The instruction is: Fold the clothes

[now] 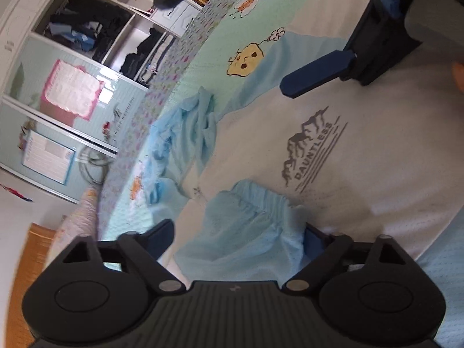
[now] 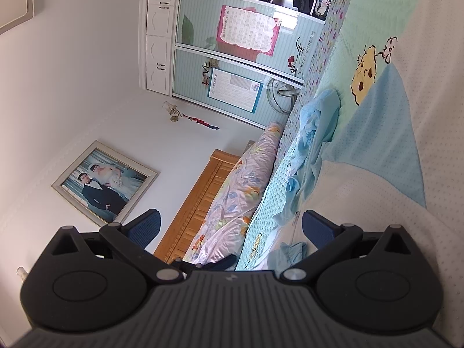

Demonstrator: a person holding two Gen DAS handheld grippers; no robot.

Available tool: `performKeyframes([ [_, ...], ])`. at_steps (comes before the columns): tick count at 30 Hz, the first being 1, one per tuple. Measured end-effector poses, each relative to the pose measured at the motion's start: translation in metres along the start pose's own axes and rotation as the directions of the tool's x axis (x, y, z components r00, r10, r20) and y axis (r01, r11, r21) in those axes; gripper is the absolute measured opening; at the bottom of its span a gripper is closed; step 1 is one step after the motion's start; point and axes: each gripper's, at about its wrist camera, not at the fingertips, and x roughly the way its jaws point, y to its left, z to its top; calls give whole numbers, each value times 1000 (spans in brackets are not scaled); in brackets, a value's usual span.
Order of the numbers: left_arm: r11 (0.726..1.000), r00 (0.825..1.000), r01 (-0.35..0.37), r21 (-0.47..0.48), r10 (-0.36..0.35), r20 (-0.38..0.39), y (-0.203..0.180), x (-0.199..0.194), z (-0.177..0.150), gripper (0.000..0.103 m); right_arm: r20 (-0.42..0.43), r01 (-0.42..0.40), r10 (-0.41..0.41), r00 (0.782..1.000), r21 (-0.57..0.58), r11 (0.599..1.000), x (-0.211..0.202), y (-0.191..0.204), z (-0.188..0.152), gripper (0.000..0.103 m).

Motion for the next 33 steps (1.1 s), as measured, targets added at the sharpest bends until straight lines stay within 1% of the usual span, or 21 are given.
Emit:
performKeyframes([
  [2,989,995,97,-115,-97,8,12,3,-4,53,4,0,0,1000,3,1000,0,1,0,103],
  [3,972,989,146,-185,-145,16,20,5,-6,45,7,0,0,1000,2,1000,0,2,0,103],
  [4,941,979,203,-271,-202,29,31,9,-9,40,9,0,0,1000,0,1000,0,2,0,103],
  [5,886,963,264,-381,-263,56,44,14,-14,34,11,0,0,1000,0,1000,-1,2,0,103],
  [6,808,943,324,-492,-320,94,58,19,-21,31,13,0,0,1000,0,1000,-1,2,0,103],
  [7,702,915,386,-599,-374,152,73,25,-30,30,15,1,-1,1000,2,1000,-1,1,0,103],
  [8,575,887,433,-694,-410,214,86,33,-42,24,17,1,-1,1000,4,1000,-1,1,1,103],
  [9,436,860,465,-771,-431,275,97,40,-56,20,18,1,-1,1000,7,1000,-1,1,1,103],
  [11,163,818,477,-864,-441,369,109,57,-85,16,20,1,-1,1000,12,1000,-1,0,2,103],
  [12,61,808,465,-883,-436,395,110,64,-97,12,21,1,-2,1000,14,1000,-1,-1,2,103],
  [13,32,813,450,-893,-430,394,109,67,-103,12,21,2,-2,1000,15,1000,-1,-1,2,103],
  [14,31,821,435,-900,-423,383,107,67,-106,10,21,2,-2,1000,16,1000,-1,-1,2,103],
  [15,45,830,429,-902,-414,374,105,65,-106,9,20,3,-3,1000,18,1000,0,-1,2,103],
  [17,92,846,422,-902,-398,355,103,57,-101,9,20,4,-4,1000,20,1000,0,-1,2,103],
  [19,123,850,429,-895,-391,354,102,51,-95,8,20,5,-5,1000,20,1000,-1,-3,3,103],
  [21,124,850,434,-892,-384,360,105,52,-91,8,19,5,-6,1000,19,1000,0,-3,3,103],
  [24,44,831,465,-884,-365,419,114,54,-92,8,20,6,-6,1000,20,1000,0,0,2,103],
  [27,-32,793,532,-846,-330,511,126,47,-85,8,26,4,-4,1000,25,1000,-1,2,2,103],
  [28,-13,791,539,-842,-335,512,127,45,-80,8,29,3,-3,1000,28,1000,-1,2,2,103],
  [31,112,805,534,-838,-372,463,121,41,-59,11,37,-2,1,999,38,999,-3,0,3,103],
  [33,228,839,470,-853,-416,351,105,49,-52,29,37,-4,2,999,39,999,-4,-1,4,103],
])
